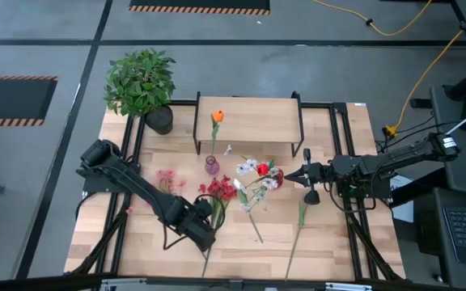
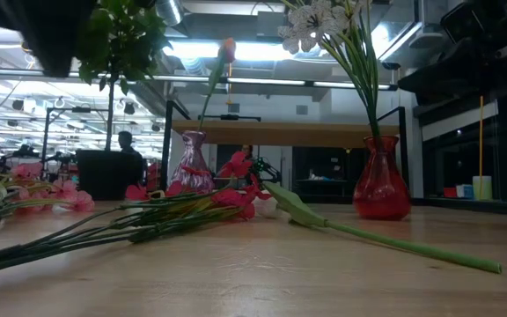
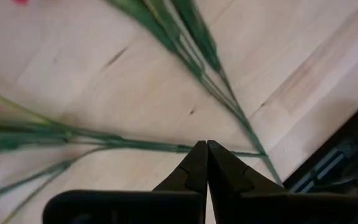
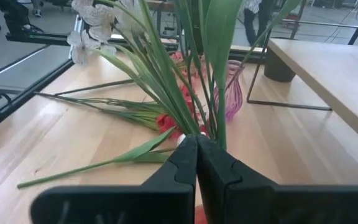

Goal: Pick and place flowers into a vace then onto a shelf
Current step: Put the pink flowers into the red vase

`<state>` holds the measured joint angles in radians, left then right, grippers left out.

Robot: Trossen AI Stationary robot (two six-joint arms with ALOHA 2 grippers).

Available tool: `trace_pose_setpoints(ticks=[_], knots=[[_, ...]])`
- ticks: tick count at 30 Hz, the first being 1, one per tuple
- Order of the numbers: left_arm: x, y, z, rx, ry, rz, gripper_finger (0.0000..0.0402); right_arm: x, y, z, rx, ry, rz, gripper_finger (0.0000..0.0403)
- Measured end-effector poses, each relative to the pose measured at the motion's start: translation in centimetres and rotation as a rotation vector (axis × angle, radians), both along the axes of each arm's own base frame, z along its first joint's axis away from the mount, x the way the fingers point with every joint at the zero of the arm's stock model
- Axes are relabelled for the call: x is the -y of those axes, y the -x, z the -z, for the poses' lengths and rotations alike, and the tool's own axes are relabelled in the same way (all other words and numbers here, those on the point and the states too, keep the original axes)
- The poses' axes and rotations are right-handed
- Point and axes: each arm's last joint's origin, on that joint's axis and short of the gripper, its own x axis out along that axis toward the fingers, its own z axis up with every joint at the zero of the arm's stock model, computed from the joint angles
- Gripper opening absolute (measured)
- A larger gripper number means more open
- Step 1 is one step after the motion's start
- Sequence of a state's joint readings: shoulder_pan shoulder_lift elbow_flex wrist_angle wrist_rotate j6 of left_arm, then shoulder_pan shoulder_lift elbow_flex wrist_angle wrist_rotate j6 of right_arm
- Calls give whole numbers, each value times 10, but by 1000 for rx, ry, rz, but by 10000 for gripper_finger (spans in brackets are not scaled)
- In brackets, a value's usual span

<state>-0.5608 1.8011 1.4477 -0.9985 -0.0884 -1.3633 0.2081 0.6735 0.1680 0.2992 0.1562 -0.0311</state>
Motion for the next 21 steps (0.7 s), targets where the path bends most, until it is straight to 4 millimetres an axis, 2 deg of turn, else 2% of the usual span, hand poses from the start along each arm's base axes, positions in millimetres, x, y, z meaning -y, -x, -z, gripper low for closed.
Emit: trace_pose_setpoints(ticks=[11, 21], knots=[[9, 5, 6, -34, 25, -129, 1, -1, 1, 3, -29, 0, -22, 12], [14, 8, 6, -38, 32, -170, 1, -1, 1, 4, -43, 3, -26, 12]])
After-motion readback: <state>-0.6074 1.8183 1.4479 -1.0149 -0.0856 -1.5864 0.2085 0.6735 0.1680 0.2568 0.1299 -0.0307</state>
